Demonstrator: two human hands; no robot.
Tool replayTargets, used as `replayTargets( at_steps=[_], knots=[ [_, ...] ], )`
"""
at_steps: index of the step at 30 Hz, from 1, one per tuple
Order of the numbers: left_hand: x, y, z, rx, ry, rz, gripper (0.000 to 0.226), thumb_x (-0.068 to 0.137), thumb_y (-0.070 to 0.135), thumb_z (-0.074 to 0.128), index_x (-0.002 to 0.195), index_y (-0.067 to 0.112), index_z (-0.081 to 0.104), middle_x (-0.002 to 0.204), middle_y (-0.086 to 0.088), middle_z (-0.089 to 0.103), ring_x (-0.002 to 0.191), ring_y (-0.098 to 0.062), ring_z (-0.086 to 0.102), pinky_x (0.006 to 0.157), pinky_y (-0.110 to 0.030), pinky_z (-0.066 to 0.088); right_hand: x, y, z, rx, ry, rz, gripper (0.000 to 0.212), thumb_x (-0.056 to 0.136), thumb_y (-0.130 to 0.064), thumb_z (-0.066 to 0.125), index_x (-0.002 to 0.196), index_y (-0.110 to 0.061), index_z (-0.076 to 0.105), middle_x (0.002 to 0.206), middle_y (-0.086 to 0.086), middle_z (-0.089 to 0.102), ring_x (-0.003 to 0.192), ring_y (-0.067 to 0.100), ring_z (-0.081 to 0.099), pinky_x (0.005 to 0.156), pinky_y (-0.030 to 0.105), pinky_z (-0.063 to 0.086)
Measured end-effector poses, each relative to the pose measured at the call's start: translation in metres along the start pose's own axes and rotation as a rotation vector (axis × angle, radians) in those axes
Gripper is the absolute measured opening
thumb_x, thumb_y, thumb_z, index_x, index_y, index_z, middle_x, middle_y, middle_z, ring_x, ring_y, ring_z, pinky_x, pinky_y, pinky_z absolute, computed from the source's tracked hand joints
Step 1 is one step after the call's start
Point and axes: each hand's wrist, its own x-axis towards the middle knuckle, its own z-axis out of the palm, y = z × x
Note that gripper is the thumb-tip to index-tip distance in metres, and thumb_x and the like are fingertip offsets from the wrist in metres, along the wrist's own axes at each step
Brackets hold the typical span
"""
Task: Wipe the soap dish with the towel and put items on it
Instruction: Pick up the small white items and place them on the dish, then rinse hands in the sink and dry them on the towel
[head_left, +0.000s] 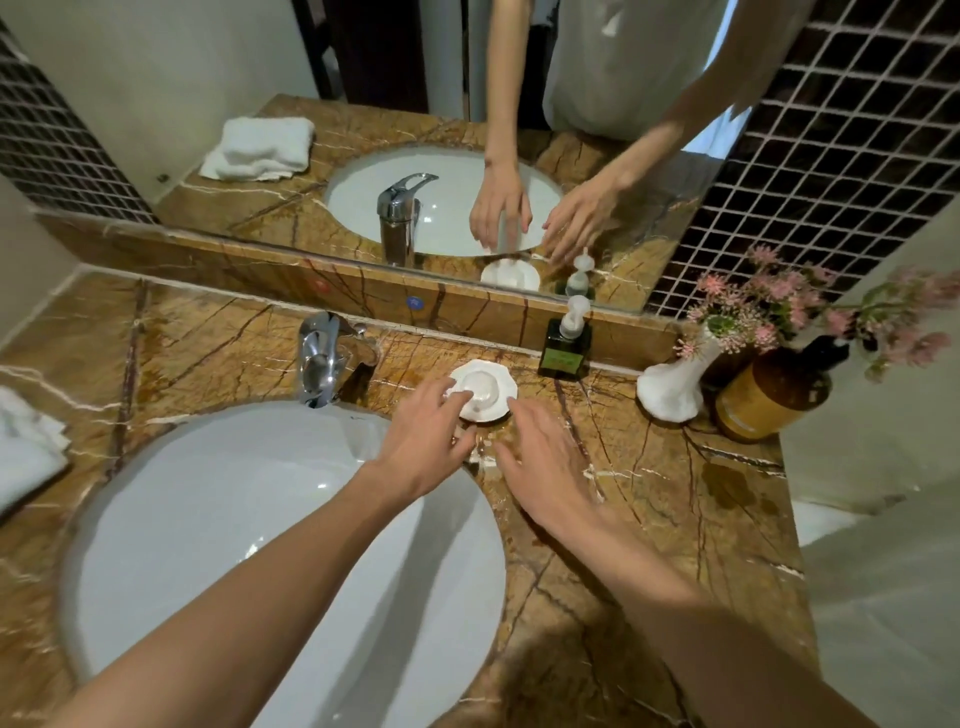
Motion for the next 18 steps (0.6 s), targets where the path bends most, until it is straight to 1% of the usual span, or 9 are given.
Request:
replayTargets(
  at_steps=[4,6,8,10,12,15,18],
  knots=[
    [-0.034,-0.01,-0.009,-0.022,0.01,-0.024,0.045,0.088,0.034,0.053,0.129,0.016,0.049,0.139,-0.01,0.047,0.128,-0.026,0.041,0.104,-0.046,0.036,-0.007,-0.015,0.012,-0.047,-0.05,-0.082,0.055,0.094,-0.025,0.055,0.145,-0.016,0.034,0.144,0.007,0.043,0.13,0.026,0.042,0.107,0.041,0.038],
    [-0.053,-0.019,-0.016,-0.005,0.01,-0.075,0.049,0.088,0.035,0.053,0.134,0.018,0.045,0.142,-0.01,0.045,0.129,-0.026,0.04,0.105,-0.045,0.035,-0.01,-0.027,0.02,-0.052,-0.073,-0.124,0.055,0.093,-0.024,0.056,0.143,-0.018,0.035,0.144,0.008,0.043,0.131,0.026,0.041,0.107,0.042,0.037],
    [-0.073,-0.032,-0.021,0.013,0.02,-0.135,0.049,0.089,0.035,0.052,0.134,0.017,0.045,0.142,-0.011,0.045,0.129,-0.027,0.039,0.106,-0.043,0.034,-0.014,-0.043,0.03,-0.038,-0.085,-0.183,0.053,0.091,-0.024,0.057,0.14,-0.019,0.037,0.141,0.007,0.045,0.13,0.026,0.041,0.107,0.041,0.037],
    [-0.095,-0.045,-0.027,0.018,0.021,-0.198,0.05,0.09,0.035,0.051,0.135,0.015,0.044,0.143,-0.013,0.043,0.131,-0.027,0.037,0.107,-0.041,0.031,-0.019,-0.063,0.039,-0.036,-0.106,-0.242,0.056,0.091,-0.024,0.058,0.142,-0.02,0.035,0.143,0.007,0.043,0.132,0.026,0.039,0.107,0.04,0.034],
    [-0.119,-0.058,-0.032,0.006,0.024,-0.255,0.051,0.09,0.036,0.051,0.136,0.015,0.043,0.144,-0.014,0.042,0.133,-0.028,0.035,0.108,-0.04,0.028,-0.024,-0.083,0.05,-0.05,-0.146,-0.288,0.058,0.092,-0.025,0.056,0.145,-0.016,0.033,0.147,0.01,0.04,0.135,0.028,0.036,0.109,0.039,0.032],
    [-0.157,-0.081,-0.043,0.006,0.045,-0.334,0.051,0.09,0.038,0.051,0.135,0.015,0.044,0.144,-0.014,0.042,0.133,-0.029,0.035,0.107,-0.041,0.028,-0.035,-0.114,0.066,-0.05,-0.22,-0.333,0.059,0.094,-0.024,0.053,0.148,-0.014,0.03,0.153,0.013,0.034,0.142,0.029,0.028,0.114,0.039,0.023],
    [-0.195,-0.105,-0.058,0.022,0.075,-0.42,0.052,0.09,0.039,0.051,0.136,0.015,0.043,0.144,-0.015,0.042,0.133,-0.03,0.035,0.106,-0.042,0.028,-0.045,-0.146,0.082,-0.083,-0.256,-0.398,0.058,0.096,-0.026,0.051,0.148,-0.014,0.027,0.154,0.016,0.031,0.143,0.029,0.026,0.115,0.039,0.021]
  ],
)
